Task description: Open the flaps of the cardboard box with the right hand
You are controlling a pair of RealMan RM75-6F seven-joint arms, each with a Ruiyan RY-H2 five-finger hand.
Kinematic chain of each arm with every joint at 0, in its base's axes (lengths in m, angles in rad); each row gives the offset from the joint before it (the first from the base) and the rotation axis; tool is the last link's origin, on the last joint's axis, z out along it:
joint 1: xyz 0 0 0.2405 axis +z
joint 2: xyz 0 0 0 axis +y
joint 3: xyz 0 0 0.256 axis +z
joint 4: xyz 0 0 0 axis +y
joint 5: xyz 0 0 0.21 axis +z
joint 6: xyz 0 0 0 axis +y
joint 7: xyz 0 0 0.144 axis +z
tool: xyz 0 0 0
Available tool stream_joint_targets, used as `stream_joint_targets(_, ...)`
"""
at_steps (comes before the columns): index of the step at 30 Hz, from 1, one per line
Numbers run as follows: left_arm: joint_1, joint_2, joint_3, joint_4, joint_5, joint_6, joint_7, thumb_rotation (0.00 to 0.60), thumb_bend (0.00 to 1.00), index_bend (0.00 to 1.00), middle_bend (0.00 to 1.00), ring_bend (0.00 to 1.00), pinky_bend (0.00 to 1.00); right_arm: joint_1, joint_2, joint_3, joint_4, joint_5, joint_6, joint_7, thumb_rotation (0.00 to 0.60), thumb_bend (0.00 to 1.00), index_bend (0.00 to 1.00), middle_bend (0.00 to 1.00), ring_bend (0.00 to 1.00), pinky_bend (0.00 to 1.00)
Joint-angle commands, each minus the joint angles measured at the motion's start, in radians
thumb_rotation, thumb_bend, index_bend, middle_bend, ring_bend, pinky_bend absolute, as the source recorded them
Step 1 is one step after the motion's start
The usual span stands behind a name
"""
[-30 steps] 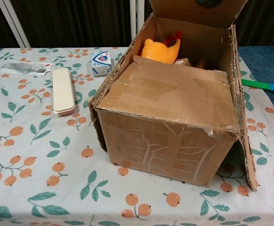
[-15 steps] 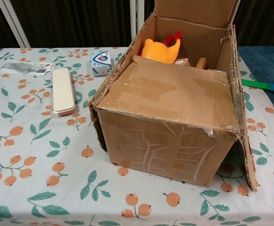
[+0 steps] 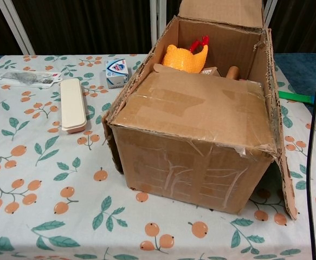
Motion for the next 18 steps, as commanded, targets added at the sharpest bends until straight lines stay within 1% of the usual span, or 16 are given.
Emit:
stream_joint_targets(1,-0.002,-0.001,0.000,0.000,-0.001,-0.003,0.001,0.600,0.00,0.14,0.14,0.14,0.23,-0.051,0.068,-0.025,-0.152,-0.072,-0.006,0.119,0.600,0.36,0.00,0.00,0.00,0.00)
stream_joint_targets(2,-0.003,-0.001,0.000,-0.001,-0.001,-0.005,0.002,0.600,0.00,0.14,0.13,0.14,0.23,-0.067,0.096,-0.033,-0.205,-0.081,-0.016,0.141,0.600,0.41,0.00,0.01,0.00,0.00)
stream_joint_targets(5,-0.006,0.000,0.000,-0.003,-0.001,-0.010,0.004,0.600,0.00,0.14,0.14,0.14,0.23,-0.121,0.223,-0.072,-0.398,-0.087,-0.078,0.170,0.600,0.69,0.00,0.07,0.00,0.00)
stream_joint_targets(6,-0.008,-0.001,0.000,-0.002,0.000,-0.013,0.004,0.600,0.00,0.14,0.14,0.14,0.23,-0.141,0.275,-0.087,-0.468,-0.097,-0.088,0.169,0.600,0.75,0.01,0.10,0.00,0.02)
stream_joint_targets(7,-0.010,-0.002,0.001,-0.002,0.001,-0.015,0.004,0.600,0.00,0.14,0.14,0.14,0.23,-0.156,0.308,-0.097,-0.513,-0.111,-0.086,0.168,0.600,0.79,0.03,0.13,0.01,0.05)
stream_joint_targets(9,-0.014,-0.006,0.001,0.000,0.004,-0.020,0.004,0.600,0.00,0.14,0.13,0.14,0.23,-0.193,0.376,-0.125,-0.608,-0.137,-0.082,0.172,0.600,0.86,0.11,0.22,0.04,0.15)
stream_joint_targets(11,-0.017,-0.012,0.000,0.002,0.008,-0.021,0.002,0.600,0.00,0.14,0.14,0.14,0.23,-0.217,0.443,-0.153,-0.689,-0.125,-0.112,0.170,0.600,0.90,0.16,0.28,0.07,0.18)
stream_joint_targets(13,-0.021,-0.018,-0.001,0.004,0.014,-0.019,0.000,0.600,0.00,0.14,0.14,0.14,0.23,-0.226,0.537,-0.189,-0.784,-0.075,-0.188,0.157,0.600,0.90,0.17,0.30,0.07,0.14)
stream_joint_targets(14,-0.023,-0.021,-0.002,0.005,0.018,-0.019,-0.002,0.600,0.00,0.14,0.14,0.14,0.23,-0.224,0.585,-0.205,-0.829,-0.046,-0.232,0.158,0.600,0.89,0.17,0.30,0.06,0.11)
stream_joint_targets(15,-0.024,-0.023,-0.002,0.006,0.020,-0.018,-0.002,0.600,0.00,0.14,0.14,0.14,0.23,-0.222,0.613,-0.215,-0.857,-0.027,-0.261,0.162,0.600,0.89,0.16,0.30,0.06,0.07)
stream_joint_targets(16,-0.025,-0.024,-0.002,0.007,0.022,-0.018,-0.003,0.600,0.00,0.14,0.14,0.14,0.23,-0.220,0.635,-0.225,-0.879,-0.012,-0.284,0.166,0.600,0.88,0.14,0.31,0.06,0.04)
stream_joint_targets(18,-0.026,-0.026,-0.002,0.009,0.024,-0.017,-0.005,0.600,0.00,0.14,0.14,0.14,0.23,-0.216,0.665,-0.247,-0.914,0.005,-0.323,0.174,0.600,0.88,0.11,0.31,0.06,0.02)
